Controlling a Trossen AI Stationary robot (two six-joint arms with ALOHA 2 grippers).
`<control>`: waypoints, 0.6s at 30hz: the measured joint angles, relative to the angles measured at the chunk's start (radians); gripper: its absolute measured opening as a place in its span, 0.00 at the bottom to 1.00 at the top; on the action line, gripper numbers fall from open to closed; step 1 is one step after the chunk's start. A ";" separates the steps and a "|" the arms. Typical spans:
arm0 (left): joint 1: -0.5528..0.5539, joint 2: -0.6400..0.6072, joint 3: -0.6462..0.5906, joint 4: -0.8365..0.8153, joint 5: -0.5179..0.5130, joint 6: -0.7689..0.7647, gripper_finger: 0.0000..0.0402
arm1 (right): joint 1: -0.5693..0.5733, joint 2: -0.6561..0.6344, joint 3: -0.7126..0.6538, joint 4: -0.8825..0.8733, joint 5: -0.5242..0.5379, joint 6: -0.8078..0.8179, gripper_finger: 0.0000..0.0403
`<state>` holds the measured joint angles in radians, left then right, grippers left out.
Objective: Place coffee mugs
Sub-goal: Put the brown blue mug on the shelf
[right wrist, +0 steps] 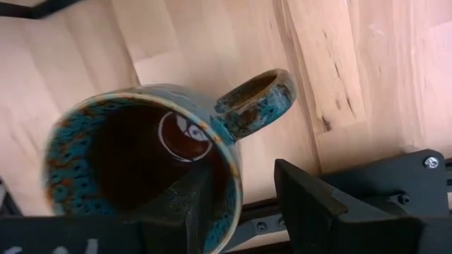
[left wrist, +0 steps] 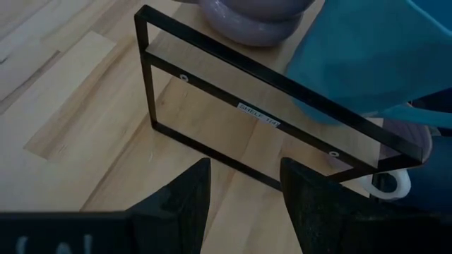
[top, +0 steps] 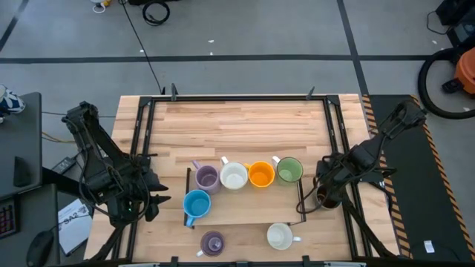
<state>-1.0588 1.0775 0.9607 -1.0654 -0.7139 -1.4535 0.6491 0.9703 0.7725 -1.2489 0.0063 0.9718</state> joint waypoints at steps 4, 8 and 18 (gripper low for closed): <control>0.000 0.000 0.000 0.000 0.000 0.000 0.44 | 0.000 0.027 -0.010 0.003 -0.005 0.005 0.40; 0.000 0.000 0.000 0.000 0.000 0.000 0.44 | 0.000 0.048 -0.012 0.015 -0.019 0.005 0.40; 0.000 0.000 0.000 0.000 0.000 0.001 0.44 | 0.000 0.059 -0.012 0.025 -0.019 0.016 0.39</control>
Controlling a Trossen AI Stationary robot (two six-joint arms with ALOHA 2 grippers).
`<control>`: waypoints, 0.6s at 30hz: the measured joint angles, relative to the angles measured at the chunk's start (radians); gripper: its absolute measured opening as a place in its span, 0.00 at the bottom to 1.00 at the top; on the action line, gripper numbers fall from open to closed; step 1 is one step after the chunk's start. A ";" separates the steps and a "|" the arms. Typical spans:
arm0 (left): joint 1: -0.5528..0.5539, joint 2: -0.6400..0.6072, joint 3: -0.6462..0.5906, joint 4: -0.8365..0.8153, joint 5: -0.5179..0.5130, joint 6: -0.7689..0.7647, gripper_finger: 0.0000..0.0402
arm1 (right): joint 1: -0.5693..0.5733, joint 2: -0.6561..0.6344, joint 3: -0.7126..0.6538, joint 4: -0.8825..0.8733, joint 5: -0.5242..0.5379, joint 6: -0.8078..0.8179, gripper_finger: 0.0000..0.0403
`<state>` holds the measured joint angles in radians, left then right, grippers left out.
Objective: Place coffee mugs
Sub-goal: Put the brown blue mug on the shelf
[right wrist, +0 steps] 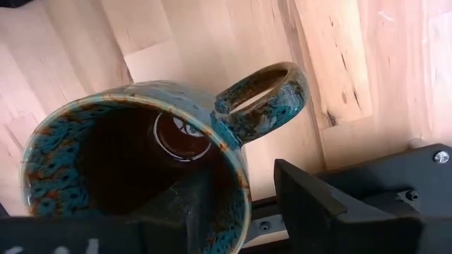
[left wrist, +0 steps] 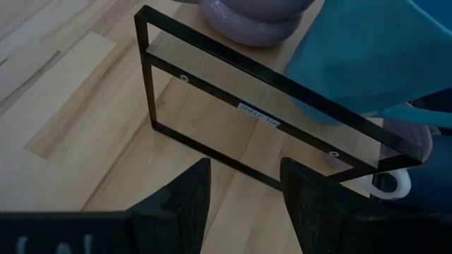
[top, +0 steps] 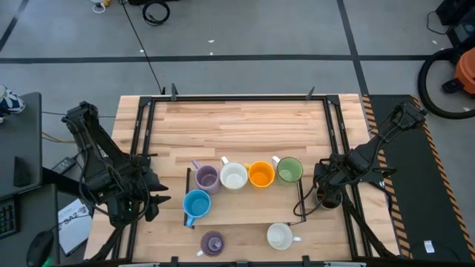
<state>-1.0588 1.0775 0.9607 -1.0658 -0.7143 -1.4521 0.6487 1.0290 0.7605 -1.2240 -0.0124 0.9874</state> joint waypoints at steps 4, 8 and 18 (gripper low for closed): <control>0.000 0.000 0.000 0.000 0.000 0.000 0.44 | 0.000 0.000 0.000 0.000 -0.001 0.033 0.35; 0.000 0.000 0.000 0.000 0.000 0.000 0.44 | 0.000 0.000 0.000 0.000 -0.008 0.042 0.27; 0.000 0.000 0.000 0.000 0.000 0.000 0.44 | 0.000 -0.002 0.002 0.001 -0.020 0.042 0.07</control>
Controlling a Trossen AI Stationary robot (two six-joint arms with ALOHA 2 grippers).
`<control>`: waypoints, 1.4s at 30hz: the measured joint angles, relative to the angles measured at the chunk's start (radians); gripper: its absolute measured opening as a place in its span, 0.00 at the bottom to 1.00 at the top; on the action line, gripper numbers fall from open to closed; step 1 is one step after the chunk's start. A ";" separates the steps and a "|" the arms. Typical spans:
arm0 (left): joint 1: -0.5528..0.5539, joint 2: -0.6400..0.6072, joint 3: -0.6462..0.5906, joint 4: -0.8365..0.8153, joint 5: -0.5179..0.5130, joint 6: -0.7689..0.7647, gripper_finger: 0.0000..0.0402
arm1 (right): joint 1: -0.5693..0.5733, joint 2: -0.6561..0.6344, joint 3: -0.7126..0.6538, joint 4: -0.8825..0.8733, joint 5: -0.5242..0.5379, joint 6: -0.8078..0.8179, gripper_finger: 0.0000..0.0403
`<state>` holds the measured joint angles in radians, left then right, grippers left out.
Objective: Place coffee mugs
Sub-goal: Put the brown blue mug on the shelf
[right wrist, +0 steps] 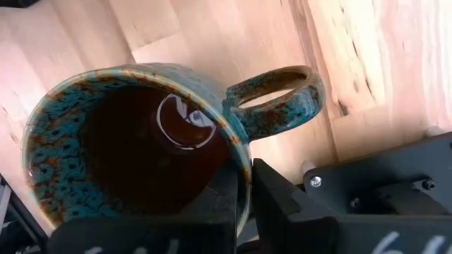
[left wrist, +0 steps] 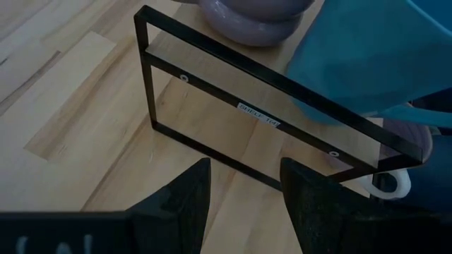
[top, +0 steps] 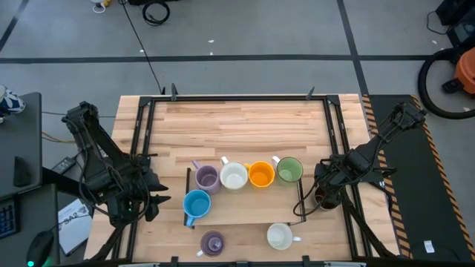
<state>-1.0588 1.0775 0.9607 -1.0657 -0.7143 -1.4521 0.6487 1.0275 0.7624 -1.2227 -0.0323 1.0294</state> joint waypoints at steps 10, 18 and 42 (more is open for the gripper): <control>0.000 0.000 0.000 0.000 0.000 0.016 0.44 | -0.002 -0.006 0.000 -0.012 0.001 0.187 0.09; 0.000 0.000 0.000 0.000 -0.010 0.035 0.44 | -0.026 -0.056 0.042 -0.103 0.019 0.212 0.08; 0.000 0.000 0.000 0.000 -0.011 0.034 0.44 | -0.183 -0.212 0.141 -0.334 0.013 0.340 0.08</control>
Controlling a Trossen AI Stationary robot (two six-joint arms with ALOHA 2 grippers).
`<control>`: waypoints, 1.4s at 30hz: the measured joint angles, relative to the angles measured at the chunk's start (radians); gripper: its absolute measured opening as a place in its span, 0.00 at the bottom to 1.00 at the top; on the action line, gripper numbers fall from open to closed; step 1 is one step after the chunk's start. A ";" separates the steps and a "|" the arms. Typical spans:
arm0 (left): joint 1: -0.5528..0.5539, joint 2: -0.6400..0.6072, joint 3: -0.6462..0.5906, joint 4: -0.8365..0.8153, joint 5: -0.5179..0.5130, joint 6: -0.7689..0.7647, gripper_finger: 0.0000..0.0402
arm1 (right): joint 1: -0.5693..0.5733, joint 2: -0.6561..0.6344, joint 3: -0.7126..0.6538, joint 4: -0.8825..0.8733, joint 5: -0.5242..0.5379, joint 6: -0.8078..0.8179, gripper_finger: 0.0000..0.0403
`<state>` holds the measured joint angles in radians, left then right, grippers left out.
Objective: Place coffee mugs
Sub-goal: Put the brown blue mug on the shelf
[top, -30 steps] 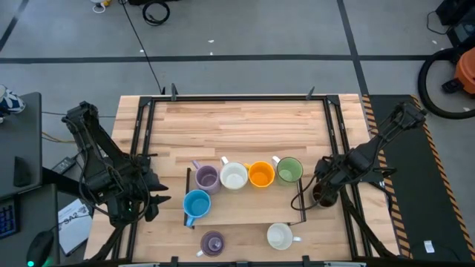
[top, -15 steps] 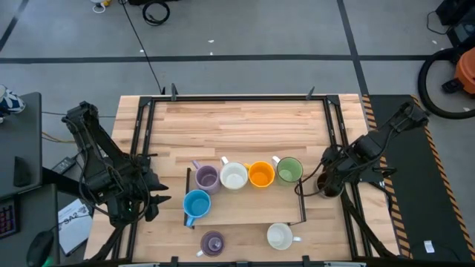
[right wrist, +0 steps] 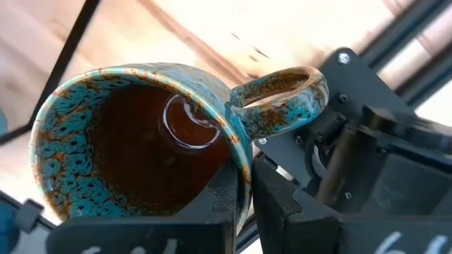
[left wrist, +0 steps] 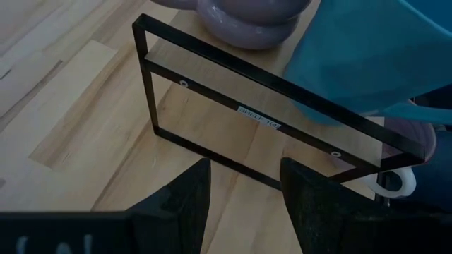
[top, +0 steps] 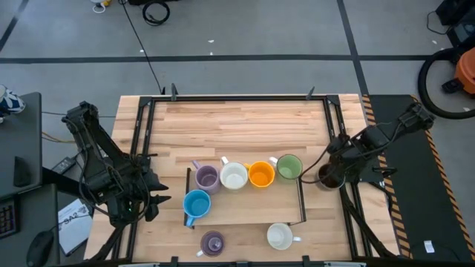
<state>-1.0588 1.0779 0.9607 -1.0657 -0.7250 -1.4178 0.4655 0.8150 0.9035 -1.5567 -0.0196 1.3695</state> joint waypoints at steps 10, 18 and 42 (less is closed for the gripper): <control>0.000 0.000 0.000 0.000 0.000 -0.001 0.44 | -0.006 0.000 0.000 -0.003 -0.008 -0.023 0.08; 0.000 0.000 0.000 0.000 0.000 -0.003 0.44 | -0.006 -0.014 0.000 0.010 -0.090 -0.113 0.08; 0.000 0.000 0.000 0.009 0.000 -0.004 0.44 | -0.008 -0.116 -0.045 -0.012 0.133 0.733 0.08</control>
<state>-1.0588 1.0782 0.9607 -1.0569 -0.7250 -1.4220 0.4571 0.6994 0.8581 -1.5687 0.1131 2.1028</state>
